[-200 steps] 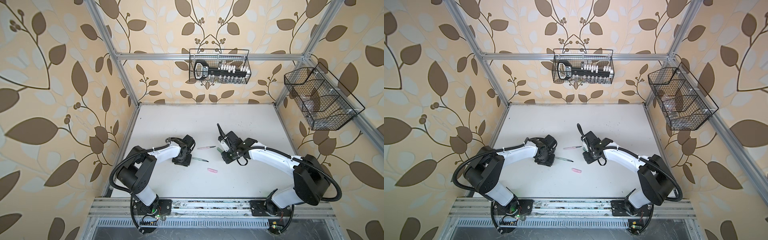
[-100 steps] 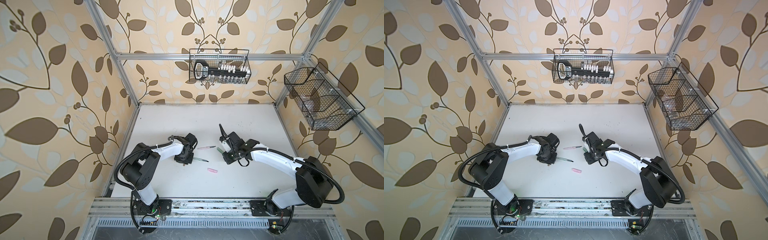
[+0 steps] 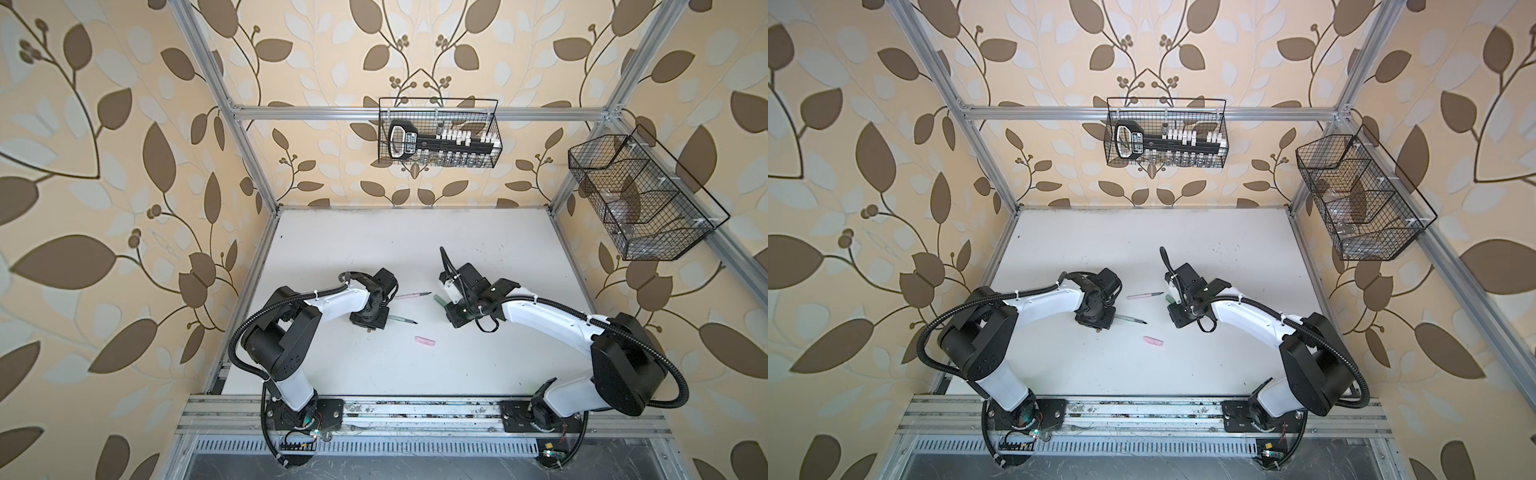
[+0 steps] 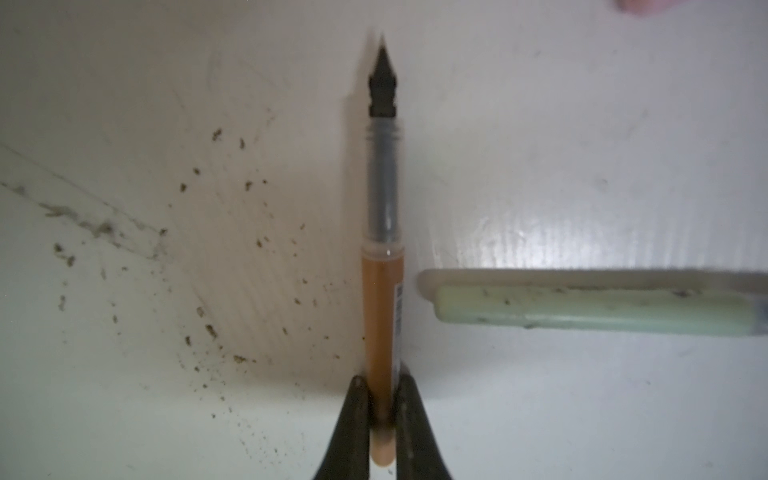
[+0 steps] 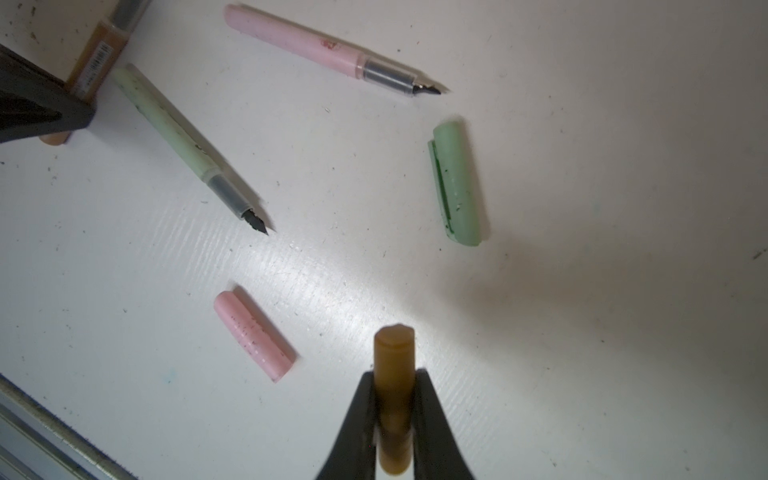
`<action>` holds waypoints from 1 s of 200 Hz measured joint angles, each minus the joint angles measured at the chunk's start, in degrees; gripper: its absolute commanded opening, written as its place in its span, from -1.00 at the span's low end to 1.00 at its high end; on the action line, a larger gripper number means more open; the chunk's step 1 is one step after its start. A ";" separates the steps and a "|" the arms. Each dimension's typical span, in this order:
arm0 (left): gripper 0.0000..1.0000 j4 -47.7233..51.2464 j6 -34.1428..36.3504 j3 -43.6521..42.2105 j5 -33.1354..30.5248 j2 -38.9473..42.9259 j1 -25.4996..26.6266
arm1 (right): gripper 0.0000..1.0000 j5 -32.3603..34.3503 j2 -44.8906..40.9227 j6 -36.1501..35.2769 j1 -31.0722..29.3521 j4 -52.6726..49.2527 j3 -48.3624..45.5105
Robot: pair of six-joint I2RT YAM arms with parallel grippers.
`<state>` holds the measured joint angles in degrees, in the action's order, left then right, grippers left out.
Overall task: Insert the pens into the pen caps
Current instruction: 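Close the left gripper on the orange pen's barrel end, then lift the orange pen upright with the left gripper while the right raises the cap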
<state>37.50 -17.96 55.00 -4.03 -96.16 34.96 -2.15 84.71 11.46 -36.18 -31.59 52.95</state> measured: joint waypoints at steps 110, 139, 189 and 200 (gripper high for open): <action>-1.00 -4.11 0.22 -4.02 0.31 19.82 0.33 | -0.73 -3.96 -4.92 0.94 0.55 4.85 -1.14; -1.00 -10.16 1.25 -7.41 4.50 28.09 0.35 | -0.73 -6.19 -8.81 1.42 2.03 7.34 -2.93; -1.00 -18.60 4.22 -9.62 13.49 34.73 0.37 | -0.78 -10.71 -15.74 3.32 4.50 14.29 -6.03; -1.00 -19.82 4.96 -9.62 14.86 34.99 0.39 | -0.79 -11.78 -17.66 3.98 4.87 16.65 -7.30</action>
<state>17.67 -12.99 45.39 10.83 -61.17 35.35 -13.93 67.05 15.44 -31.31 -14.94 45.65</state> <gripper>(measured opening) 0.101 0.126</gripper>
